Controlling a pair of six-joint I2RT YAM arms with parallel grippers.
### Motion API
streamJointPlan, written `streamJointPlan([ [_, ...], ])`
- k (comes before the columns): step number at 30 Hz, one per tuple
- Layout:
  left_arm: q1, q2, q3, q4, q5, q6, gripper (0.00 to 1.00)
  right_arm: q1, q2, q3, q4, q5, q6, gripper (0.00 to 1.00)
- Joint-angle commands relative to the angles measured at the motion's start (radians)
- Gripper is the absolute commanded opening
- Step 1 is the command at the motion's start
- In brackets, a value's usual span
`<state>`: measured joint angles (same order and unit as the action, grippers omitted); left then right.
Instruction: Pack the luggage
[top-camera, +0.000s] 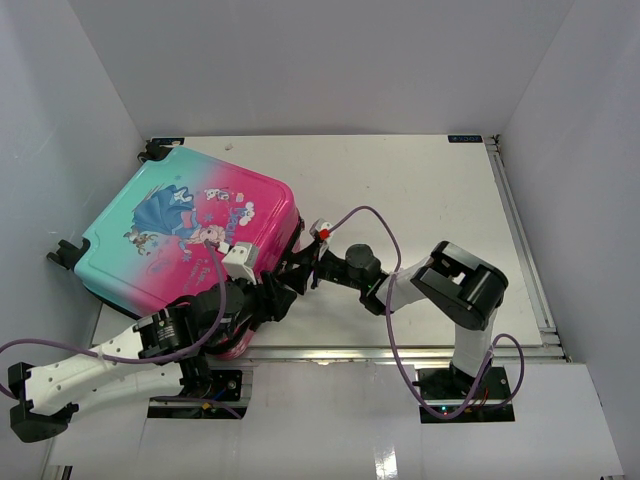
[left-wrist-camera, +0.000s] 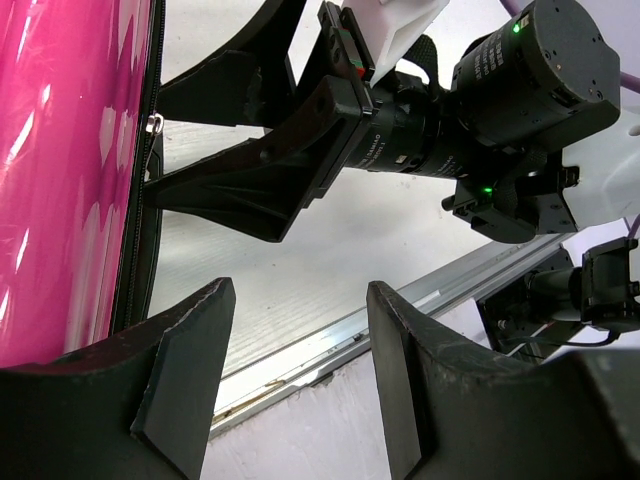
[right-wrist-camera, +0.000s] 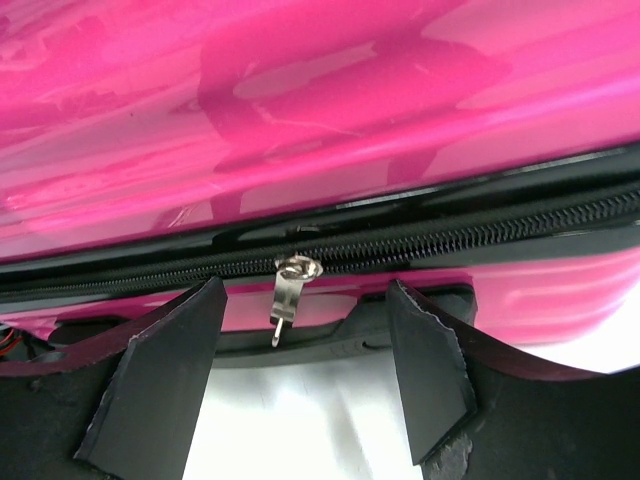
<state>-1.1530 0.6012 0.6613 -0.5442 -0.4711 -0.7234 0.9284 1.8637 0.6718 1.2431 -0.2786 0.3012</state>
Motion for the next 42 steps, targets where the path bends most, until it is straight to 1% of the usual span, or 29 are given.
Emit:
streamJointPlan([
  [1,0.021,0.009,0.008,-0.09,-0.093,0.002,0.67,0.013,0.033,0.048,0.027,0.022,-0.031,0.72],
  [4,0.021,0.018,0.006,-0.084,-0.093,0.005,0.67,0.016,0.059,0.061,0.066,-0.01,-0.022,0.71],
  [6,0.021,0.025,0.015,-0.082,-0.094,0.008,0.67,0.022,0.067,0.071,0.062,-0.006,-0.023,0.68],
  [8,0.021,0.034,0.026,-0.079,-0.092,0.019,0.67,0.026,0.074,0.075,0.061,0.007,-0.025,0.63],
  [11,0.021,0.054,0.042,-0.077,-0.089,0.024,0.67,0.031,0.073,0.069,0.08,0.012,-0.027,0.42],
  [13,0.021,0.057,0.045,-0.076,-0.086,0.027,0.67,0.035,0.065,0.062,0.087,0.013,-0.028,0.32],
  [20,0.021,0.052,0.021,-0.063,-0.096,0.027,0.67,0.036,0.055,0.028,0.146,0.006,-0.024,0.17],
  [23,0.021,0.053,0.015,-0.063,-0.096,0.027,0.67,0.036,0.06,0.017,0.185,-0.001,-0.017,0.08],
  [26,0.021,0.056,0.018,-0.066,-0.094,0.031,0.67,0.036,0.061,0.008,0.199,0.012,-0.014,0.08],
  [28,0.021,0.061,0.021,-0.077,-0.091,0.039,0.67,0.034,0.052,-0.008,0.193,0.055,-0.017,0.08],
  [31,0.021,0.071,0.026,-0.098,-0.09,0.041,0.66,0.02,0.01,-0.041,0.167,0.161,-0.022,0.08],
  [34,0.021,0.089,0.024,-0.119,-0.095,0.043,0.66,-0.013,-0.027,-0.082,0.159,0.19,-0.017,0.08],
  [37,0.021,0.151,0.029,-0.165,-0.125,0.017,0.65,-0.048,-0.051,-0.094,0.149,0.181,-0.02,0.08],
  [40,0.021,0.222,0.045,-0.185,-0.126,0.017,0.65,-0.067,-0.054,-0.073,0.118,0.16,-0.022,0.08],
  [42,0.021,0.308,0.072,-0.197,-0.12,0.031,0.64,-0.075,-0.053,-0.066,0.102,0.15,-0.027,0.08],
])
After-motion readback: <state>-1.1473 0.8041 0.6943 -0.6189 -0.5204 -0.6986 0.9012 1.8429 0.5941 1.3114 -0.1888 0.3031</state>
